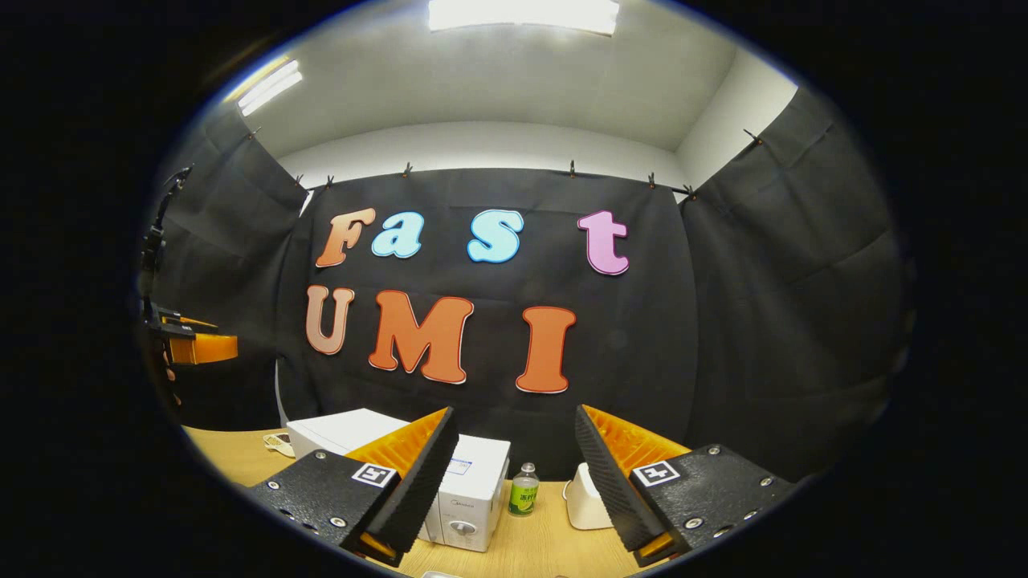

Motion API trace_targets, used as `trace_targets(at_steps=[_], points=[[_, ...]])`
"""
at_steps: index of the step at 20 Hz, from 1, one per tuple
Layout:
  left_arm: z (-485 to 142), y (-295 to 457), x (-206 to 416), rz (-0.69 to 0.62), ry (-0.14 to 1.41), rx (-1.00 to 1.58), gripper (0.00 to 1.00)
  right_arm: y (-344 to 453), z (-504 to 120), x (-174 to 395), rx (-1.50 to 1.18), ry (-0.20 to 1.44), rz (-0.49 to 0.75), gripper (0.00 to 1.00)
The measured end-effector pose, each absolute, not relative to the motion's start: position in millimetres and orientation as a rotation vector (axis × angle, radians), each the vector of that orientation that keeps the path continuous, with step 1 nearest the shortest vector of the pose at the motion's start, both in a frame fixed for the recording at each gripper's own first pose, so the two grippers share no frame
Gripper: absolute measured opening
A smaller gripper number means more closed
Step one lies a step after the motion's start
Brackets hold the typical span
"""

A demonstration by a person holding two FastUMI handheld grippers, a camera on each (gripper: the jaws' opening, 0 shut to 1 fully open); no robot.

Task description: Open the microwave oven with the left hand, put the food in, and close the microwave oven.

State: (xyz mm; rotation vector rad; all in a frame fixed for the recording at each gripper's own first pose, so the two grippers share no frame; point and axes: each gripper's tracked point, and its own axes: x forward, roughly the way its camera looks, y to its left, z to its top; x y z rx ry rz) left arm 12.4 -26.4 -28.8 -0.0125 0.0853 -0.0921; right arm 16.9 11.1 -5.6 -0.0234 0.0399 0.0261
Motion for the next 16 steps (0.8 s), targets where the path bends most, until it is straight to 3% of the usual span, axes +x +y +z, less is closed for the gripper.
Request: trace_targets(at_steps=[16], points=[[-41.2,-42.5,9.9,-0.113,0.063,0.02,0.88,-15.9,-4.0,12.7,0.017,0.009,-0.003,0.92]])
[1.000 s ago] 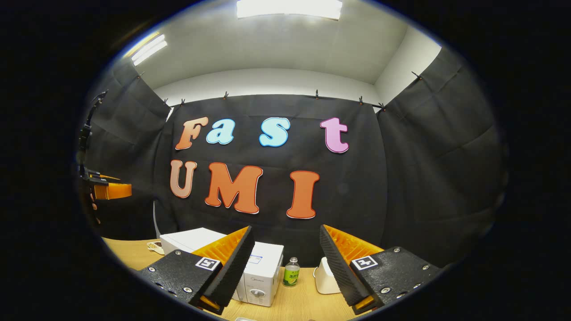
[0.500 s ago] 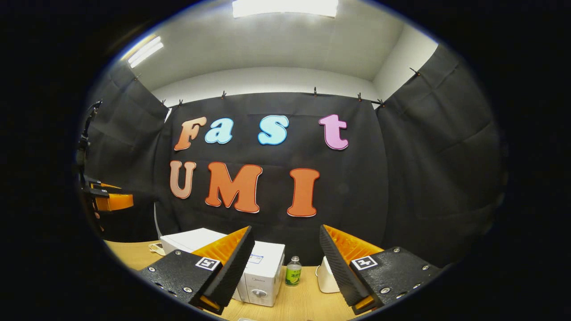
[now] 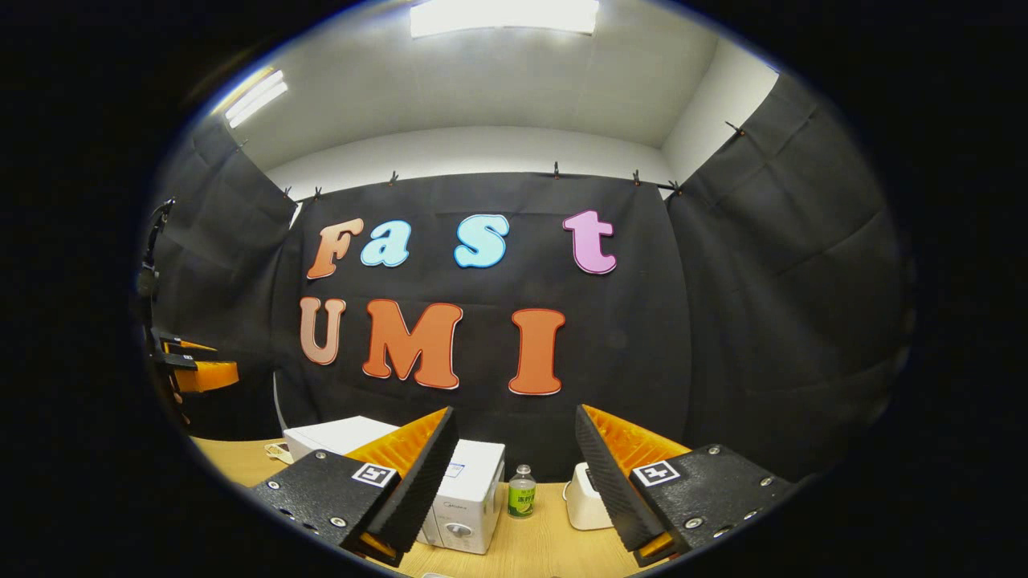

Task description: Open the microwave oven with the left hand, put the food in, and close the microwave oven.

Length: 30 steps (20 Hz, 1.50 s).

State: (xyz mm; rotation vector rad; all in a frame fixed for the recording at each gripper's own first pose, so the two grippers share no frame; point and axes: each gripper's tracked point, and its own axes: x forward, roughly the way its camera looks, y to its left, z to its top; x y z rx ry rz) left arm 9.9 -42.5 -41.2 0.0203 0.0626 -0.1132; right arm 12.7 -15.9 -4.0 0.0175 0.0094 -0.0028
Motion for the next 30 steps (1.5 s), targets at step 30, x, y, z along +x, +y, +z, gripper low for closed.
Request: trace_targets(at_steps=[30], points=[[-213.7,-214.0,7.7,-0.338,0.159,-0.036,0.88,-27.9,-149.8,-53.2,0.021,0.163,0.068,0.94]])
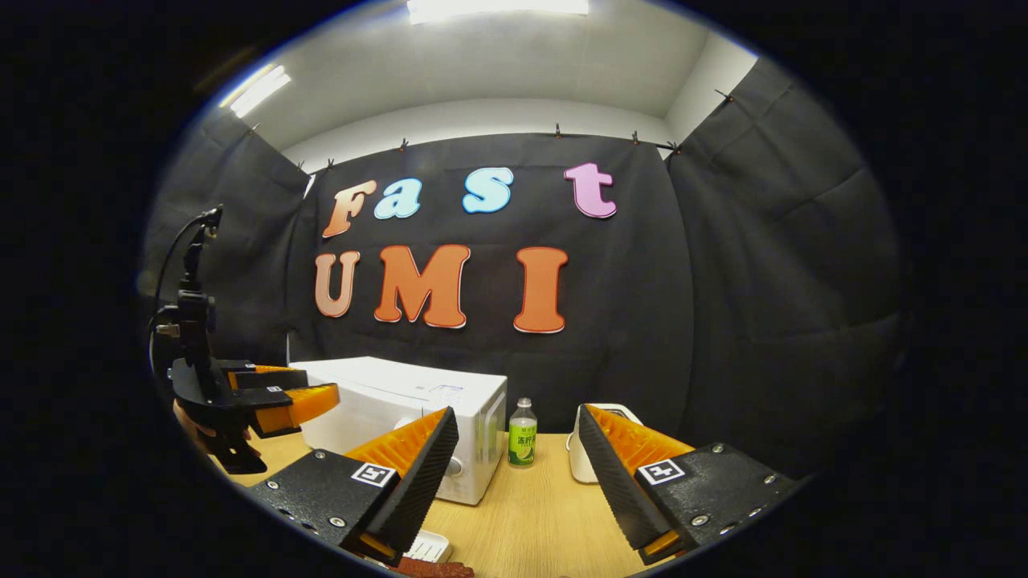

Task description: Open the microwave oven with the left hand, put the food in, and close the microwave oven.

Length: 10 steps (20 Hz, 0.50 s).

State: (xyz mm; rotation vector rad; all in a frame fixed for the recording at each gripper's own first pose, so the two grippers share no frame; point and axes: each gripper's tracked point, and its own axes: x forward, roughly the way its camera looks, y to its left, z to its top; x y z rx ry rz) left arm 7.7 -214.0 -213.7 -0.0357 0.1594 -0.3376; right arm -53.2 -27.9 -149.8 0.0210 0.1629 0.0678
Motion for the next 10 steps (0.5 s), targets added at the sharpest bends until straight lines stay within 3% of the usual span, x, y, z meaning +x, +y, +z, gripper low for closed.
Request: trace_targets(at_steps=[3,4,5,7,8,9,10], points=[[-243.8,-238.4,9.5,-0.373,0.188,-0.025,0.89,-27.4,-174.3,-63.8,0.023,0.204,0.079,0.94],[-254.2,-242.1,10.5,-0.37,0.198,-0.017,0.94,-27.9,-182.7,-66.8,0.026,0.22,0.081,0.94],[-266.2,-246.8,12.5,-0.368,0.217,-0.011,0.85,-28.9,-189.6,-69.0,0.034,0.234,0.08,0.94],[-290.0,-257.0,17.0,-0.366,0.254,-0.006,0.79,-30.8,-204.0,-73.9,0.054,0.261,0.082,0.94],[-300.9,-260.7,19.4,-0.365,0.267,-0.001,0.71,-31.8,-210.2,-76.2,0.065,0.273,0.082,0.94],[-310.4,-261.9,22.6,-0.358,0.28,0.009,0.77,-32.6,-216.1,-77.8,0.073,0.282,0.082,0.94],[-321.3,-263.5,25.7,-0.353,0.297,0.016,0.73,-34.6,-222.2,-79.4,0.08,0.294,0.078,0.94]])
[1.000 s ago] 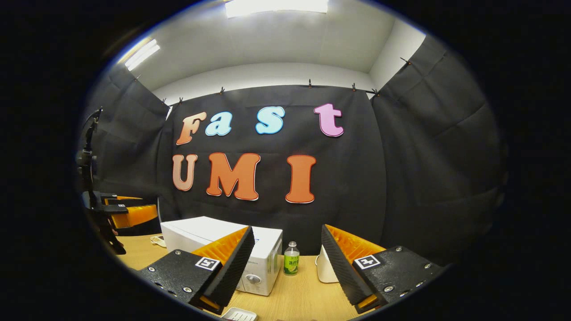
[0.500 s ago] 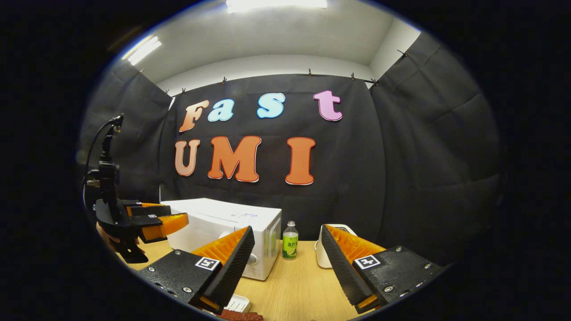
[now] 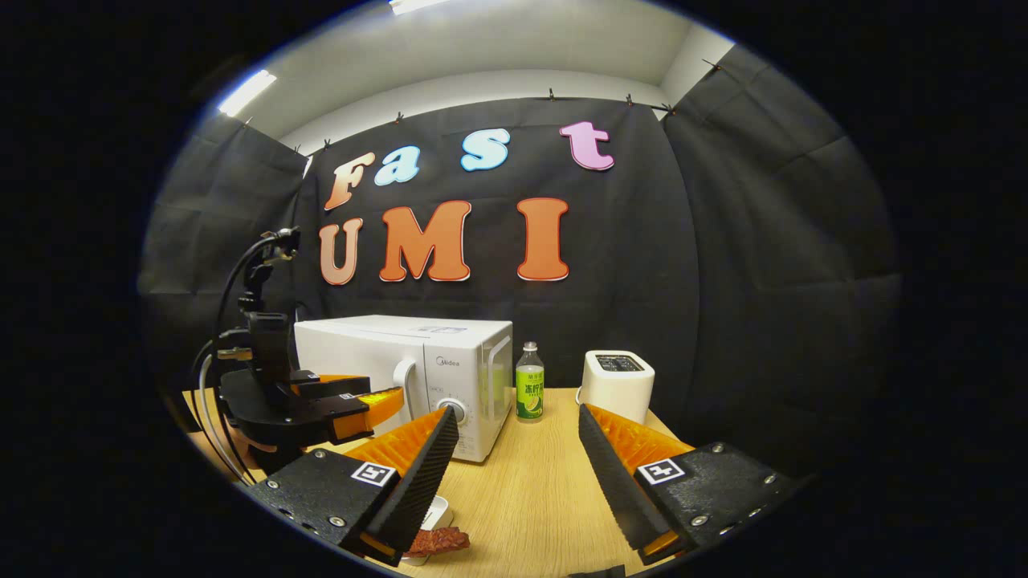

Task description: Open the microwave oven with the left hand, put the food in, and close the microwave oven.

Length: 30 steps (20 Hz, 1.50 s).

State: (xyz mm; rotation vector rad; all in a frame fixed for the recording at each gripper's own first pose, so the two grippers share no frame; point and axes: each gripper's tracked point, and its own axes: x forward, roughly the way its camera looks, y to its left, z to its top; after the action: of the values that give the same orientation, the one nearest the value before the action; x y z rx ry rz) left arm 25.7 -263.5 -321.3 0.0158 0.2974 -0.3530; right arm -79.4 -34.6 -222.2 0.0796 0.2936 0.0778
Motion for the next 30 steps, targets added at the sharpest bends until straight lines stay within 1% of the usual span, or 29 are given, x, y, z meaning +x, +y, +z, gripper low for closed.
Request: trace_targets(at_steps=[3,4,5,7,8,9,11,12,13,14,15,16,17,18,20,21,22,24,25,26,29,30], points=[[-339.9,-270.3,36.9,-0.349,0.323,0.008,0.69,-37.3,-240.7,-82.9,0.097,0.329,0.069,0.94],[-344.0,-270.0,41.1,-0.342,0.326,0.008,0.64,-37.0,-246.0,-85.2,0.104,0.34,0.067,0.94],[-348.1,-271.4,44.2,-0.339,0.332,0.006,0.62,-36.7,-249.9,-86.3,0.112,0.351,0.067,0.94],[-356.1,-273.1,48.2,-0.329,0.343,0.001,0.54,-36.7,-255.4,-89.1,0.118,0.363,0.066,0.94],[-360.4,-272.6,52.2,-0.314,0.347,0.001,0.48,-37.7,-258.5,-89.8,0.118,0.367,0.064,0.94],[-366.9,-275.2,57.0,-0.309,0.358,-0.005,0.38,-39.0,-261.4,-90.6,0.116,0.373,0.059,0.94],[-370.3,-277.0,57.4,-0.288,0.366,-0.013,0.29,-41.0,-266.3,-91.9,0.116,0.383,0.054,0.94],[-369.1,-277.8,56.0,-0.285,0.36,-0.012,0.21,-42.0,-268.2,-92.4,0.118,0.387,0.051,0.94],[-370.7,-278.7,55.8,-0.278,0.362,-0.005,0.27,-42.8,-270.2,-92.7,0.122,0.391,0.048,0.94],[-370.6,-278.5,55.2,-0.275,0.362,-0.004,0.24,-44.1,-272.8,-93.0,0.128,0.397,0.045,0.94],[-370.6,-278.9,54.7,-0.273,0.364,-0.008,0.18,-43.0,-275.2,-93.0,0.136,0.404,0.045,0.94],[-371.6,-278.7,54.4,-0.274,0.365,-0.016,0.2,-42.5,-277.7,-93.9,0.142,0.411,0.044,0.94],[-371.5,-279.5,54.3,-0.274,0.368,-0.02,0.18,-41.4,-278.7,-95.1,0.146,0.415,0.048,0.94],[-371.2,-279.2,53.3,-0.275,0.367,-0.019,0.12,-40.8,-280.0,-96.2,0.145,0.418,0.048,0.94],[-370.8,-278.5,51.8,-0.274,0.357,-0.019,0.2,-41.5,-280.2,-98.2,0.138,0.42,0.045,0.94],[-370.6,-277.0,48.1,-0.269,0.359,-0.026,0.1,-42.3,-280.0,-99.0,0.137,0.423,0.042,0.94],[-366.6,-274.7,44.7,-0.26,0.338,-0.033,0.14,-42.2,-281.1,-98.2,0.138,0.425,0.041,0.94],[-363.8,-273.5,35.5,-0.262,0.317,-0.012,0.14,-42.3,-282.3,-98.4,0.142,0.43,0.037,0.94],[-363.1,-272.1,29.4,-0.268,0.316,-0.011,0.1,-41.8,-283.7,-99.8,0.145,0.434,0.035,0.94],[-363.1,-268.9,20.3,-0.276,0.317,-0.017,0.13,-42.0,-285.1,-100.2,0.147,0.438,0.034,0.94],[-355.9,-258.4,-6.0,-0.313,0.309,-0.028,0.13,-40.4,-290.6,-102.8,0.154,0.459,0.028,0.94],[-353.0,-253.4,-14.4,-0.326,0.302,-0.027,0.11,-38.1,-293.3,-105.1,0.156,0.466,0.03,0.94]])
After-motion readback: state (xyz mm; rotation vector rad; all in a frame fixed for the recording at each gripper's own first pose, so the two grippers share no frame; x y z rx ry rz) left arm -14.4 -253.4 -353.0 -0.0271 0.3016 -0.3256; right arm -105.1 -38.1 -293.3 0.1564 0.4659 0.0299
